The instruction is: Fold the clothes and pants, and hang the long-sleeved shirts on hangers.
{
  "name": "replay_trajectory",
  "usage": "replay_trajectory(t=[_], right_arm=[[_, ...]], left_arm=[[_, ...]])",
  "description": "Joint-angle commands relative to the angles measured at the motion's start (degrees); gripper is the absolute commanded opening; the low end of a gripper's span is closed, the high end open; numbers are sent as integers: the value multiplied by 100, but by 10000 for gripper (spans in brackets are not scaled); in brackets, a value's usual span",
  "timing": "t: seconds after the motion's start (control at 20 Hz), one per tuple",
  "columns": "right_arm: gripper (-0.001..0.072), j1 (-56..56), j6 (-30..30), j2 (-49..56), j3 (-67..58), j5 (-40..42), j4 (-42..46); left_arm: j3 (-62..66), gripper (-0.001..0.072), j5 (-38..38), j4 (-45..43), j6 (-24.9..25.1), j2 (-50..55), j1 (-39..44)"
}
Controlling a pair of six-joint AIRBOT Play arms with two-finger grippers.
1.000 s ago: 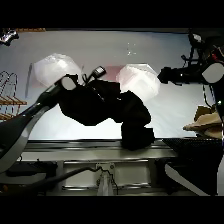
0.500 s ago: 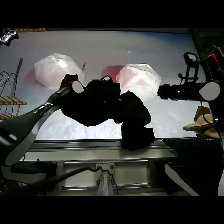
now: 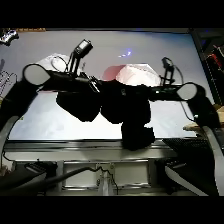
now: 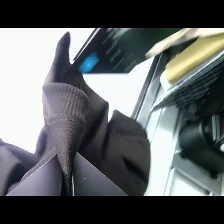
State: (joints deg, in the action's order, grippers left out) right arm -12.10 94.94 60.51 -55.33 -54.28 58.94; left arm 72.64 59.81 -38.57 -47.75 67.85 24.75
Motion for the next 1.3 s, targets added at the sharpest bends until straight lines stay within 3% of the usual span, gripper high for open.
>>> replay_trajectory(t=[0.0,0.2,0.4,0.5,0.65,0.75,0.9,0.95,1.0,1.05,1.25], right_arm=[[517,-743,1637,251,15,660,393],[524,-859,2809,254,15,1134,599],[521,-750,3469,341,15,748,1298],[512,-682,3453,481,15,332,1473],[426,-682,3442,597,17,-142,1875],[366,-682,3383,590,15,-212,1991],[351,-686,3217,549,4,-184,1961],[239,-686,3143,535,4,-240,2006],[78,-686,3141,507,4,-350,2146],[37,-686,3088,461,2,-422,2262],[37,-688,1801,52,-525,-511,2247]], left_arm=[[13,13,50,96,-199,-343,-9],[11,13,413,136,-199,-345,-11],[11,13,494,136,-197,-433,-11],[11,13,494,133,-197,-470,-11],[11,12,494,133,-197,-470,-11],[11,13,496,114,-197,-470,-11],[11,13,498,107,-197,-466,-11],[11,13,494,66,-197,-466,-11],[11,13,492,-20,-197,-466,-17],[11,13,461,-188,-199,-466,-20],[11,12,-254,-645,-201,-376,-81]])
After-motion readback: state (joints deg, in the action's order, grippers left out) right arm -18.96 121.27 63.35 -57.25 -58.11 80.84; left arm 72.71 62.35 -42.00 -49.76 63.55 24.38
